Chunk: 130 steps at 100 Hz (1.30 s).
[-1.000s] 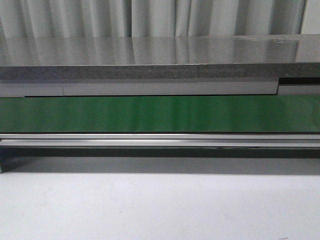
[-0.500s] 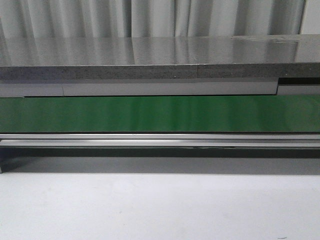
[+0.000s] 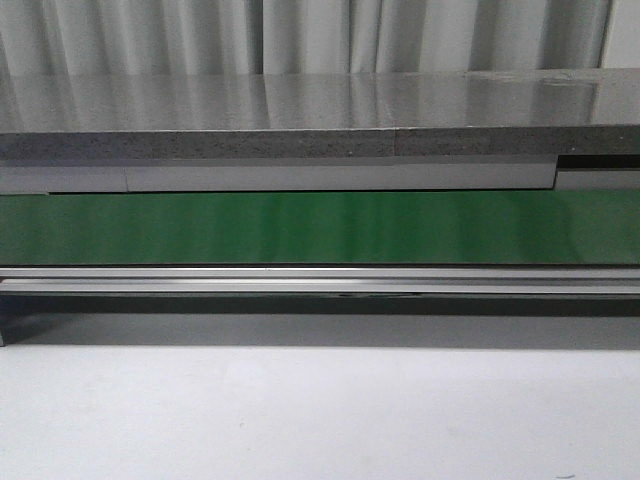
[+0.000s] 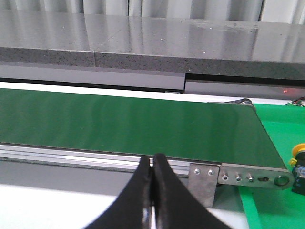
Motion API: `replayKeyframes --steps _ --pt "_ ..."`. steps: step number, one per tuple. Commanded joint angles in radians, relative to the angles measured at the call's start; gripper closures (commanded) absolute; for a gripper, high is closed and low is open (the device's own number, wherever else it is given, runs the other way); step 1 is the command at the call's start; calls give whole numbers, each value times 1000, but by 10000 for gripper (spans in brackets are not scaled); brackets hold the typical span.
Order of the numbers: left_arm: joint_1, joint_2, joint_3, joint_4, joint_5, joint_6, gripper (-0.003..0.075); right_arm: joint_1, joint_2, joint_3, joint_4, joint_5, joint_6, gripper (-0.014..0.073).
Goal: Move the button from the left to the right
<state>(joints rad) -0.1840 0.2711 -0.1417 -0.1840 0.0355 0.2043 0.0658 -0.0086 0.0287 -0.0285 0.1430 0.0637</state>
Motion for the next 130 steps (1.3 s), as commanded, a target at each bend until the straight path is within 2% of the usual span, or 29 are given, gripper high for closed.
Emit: replayKeyframes --steps 1,118,130 --pt "-8 6 -28 -7 -80 0 715 1 -17 1 -13 -86 0 715" --pt "-8 6 -28 -7 -80 0 715 1 -17 1 -13 -86 0 715" --pt "-8 3 -15 51 -89 -12 715 1 -17 1 -13 -86 0 715"
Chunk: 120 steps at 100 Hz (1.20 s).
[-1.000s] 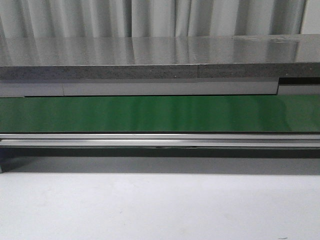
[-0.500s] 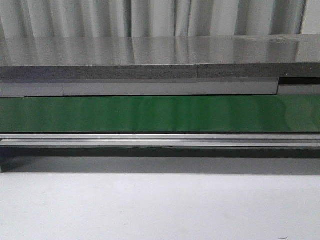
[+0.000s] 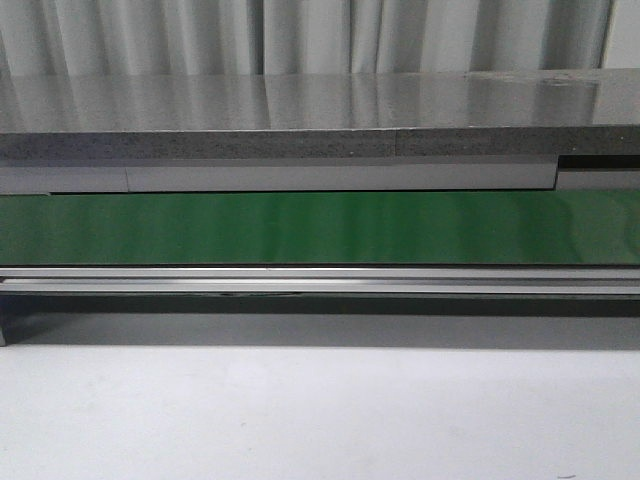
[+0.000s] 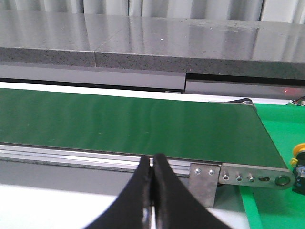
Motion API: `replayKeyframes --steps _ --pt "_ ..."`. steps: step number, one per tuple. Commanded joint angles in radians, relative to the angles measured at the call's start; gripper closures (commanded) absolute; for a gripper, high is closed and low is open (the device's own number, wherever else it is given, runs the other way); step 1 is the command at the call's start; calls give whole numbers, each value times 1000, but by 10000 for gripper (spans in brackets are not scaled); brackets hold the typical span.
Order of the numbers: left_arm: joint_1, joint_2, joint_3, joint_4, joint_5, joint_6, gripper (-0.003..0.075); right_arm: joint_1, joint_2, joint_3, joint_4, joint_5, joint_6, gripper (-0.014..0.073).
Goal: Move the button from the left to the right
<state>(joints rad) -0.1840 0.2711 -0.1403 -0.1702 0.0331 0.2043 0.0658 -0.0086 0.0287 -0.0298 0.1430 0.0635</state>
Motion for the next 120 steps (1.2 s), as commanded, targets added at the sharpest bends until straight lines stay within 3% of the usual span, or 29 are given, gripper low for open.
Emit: replayKeyframes --steps 1,36,54,120 --pt "-8 2 -14 47 -87 -16 715 1 -17 1 -12 -86 0 715" --pt "12 -195 134 151 -127 -136 715 1 -17 1 -12 -86 0 715" --pt "61 -315 180 157 -65 -152 715 1 -17 1 -12 -86 0 715" --pt "103 -312 180 160 -62 -152 715 1 -17 1 -12 -86 0 715"
